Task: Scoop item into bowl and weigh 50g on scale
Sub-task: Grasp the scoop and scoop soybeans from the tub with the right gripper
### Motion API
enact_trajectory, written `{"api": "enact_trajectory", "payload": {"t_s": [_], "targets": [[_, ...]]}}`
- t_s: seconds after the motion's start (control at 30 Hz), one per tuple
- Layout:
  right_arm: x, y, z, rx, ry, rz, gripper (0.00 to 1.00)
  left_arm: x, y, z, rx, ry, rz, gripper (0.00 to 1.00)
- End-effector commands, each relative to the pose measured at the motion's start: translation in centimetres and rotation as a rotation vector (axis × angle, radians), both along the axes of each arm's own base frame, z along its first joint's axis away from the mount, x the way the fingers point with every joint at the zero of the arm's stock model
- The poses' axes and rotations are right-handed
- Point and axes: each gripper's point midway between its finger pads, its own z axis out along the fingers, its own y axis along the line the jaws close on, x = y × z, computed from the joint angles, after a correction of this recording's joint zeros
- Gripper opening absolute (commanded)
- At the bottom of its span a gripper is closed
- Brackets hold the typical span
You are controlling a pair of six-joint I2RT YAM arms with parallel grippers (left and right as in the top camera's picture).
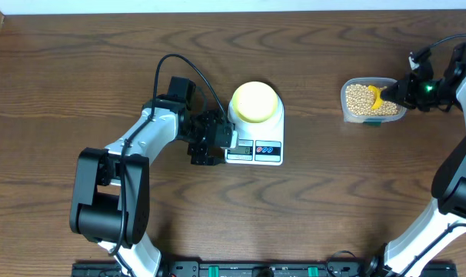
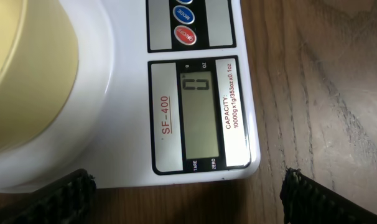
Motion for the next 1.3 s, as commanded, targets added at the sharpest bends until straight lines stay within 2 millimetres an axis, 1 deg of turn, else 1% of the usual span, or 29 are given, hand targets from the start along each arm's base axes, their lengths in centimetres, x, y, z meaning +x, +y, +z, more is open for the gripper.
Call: {"api": "enact_trajectory", "payload": {"t_s": [0.0,0.1,0.2,0.37,0.5,0.67,0.93,1.17,1.27], "targets": [[-0.7,1.4,-1.7,0.045,0.043,0.015,0.01,-0.6,-0.2,-0.7,-0.010,0.025,-0.017,0.98],[-0.6,1.7,-0.8,0.118,0.019,0.012,0.01,-0.6,-0.2,-0.7,-0.010,0.025,-0.017,0.98],[-0.8,1.1,-0.7,0.135,0.025,-0.007,0.01,-0.6,-0.2,-0.7,-0.010,0.025,-0.017,0.98],[-1.4,-0.5,-0.4,0.170,0.032,-0.053,0.01,-0.6,-0.2,-0.7,-0.010,0.025,-0.017,0.98],[-1.4,-1.1,0.6,0.243,0.002,-0.078,0.01,-0.6,-0.2,-0.7,-0.010,0.025,-0.017,0.98],[-1.7,-1.6,1.0,0.278,-0.001,-0.097,0.01,-0.6,-0.2,-0.7,-0.010,0.025,-0.017,0.98],[-1.5,-2.5,3.4,0.421,-0.083,-0.128,0.01,-0.6,-0.2,-0.7,-0.010,0.025,-0.017,0.97],[-1.6,-3.4,4.1,0.461,-0.111,-0.149,0.01,-0.6,-0.2,-0.7,-0.010,0.025,-0.017,0.98],[-1.6,-3.7,4.9,0.502,-0.137,-0.157,0.01,-0.6,-0.2,-0.7,-0.010,0.025,-0.017,0.98]]}}
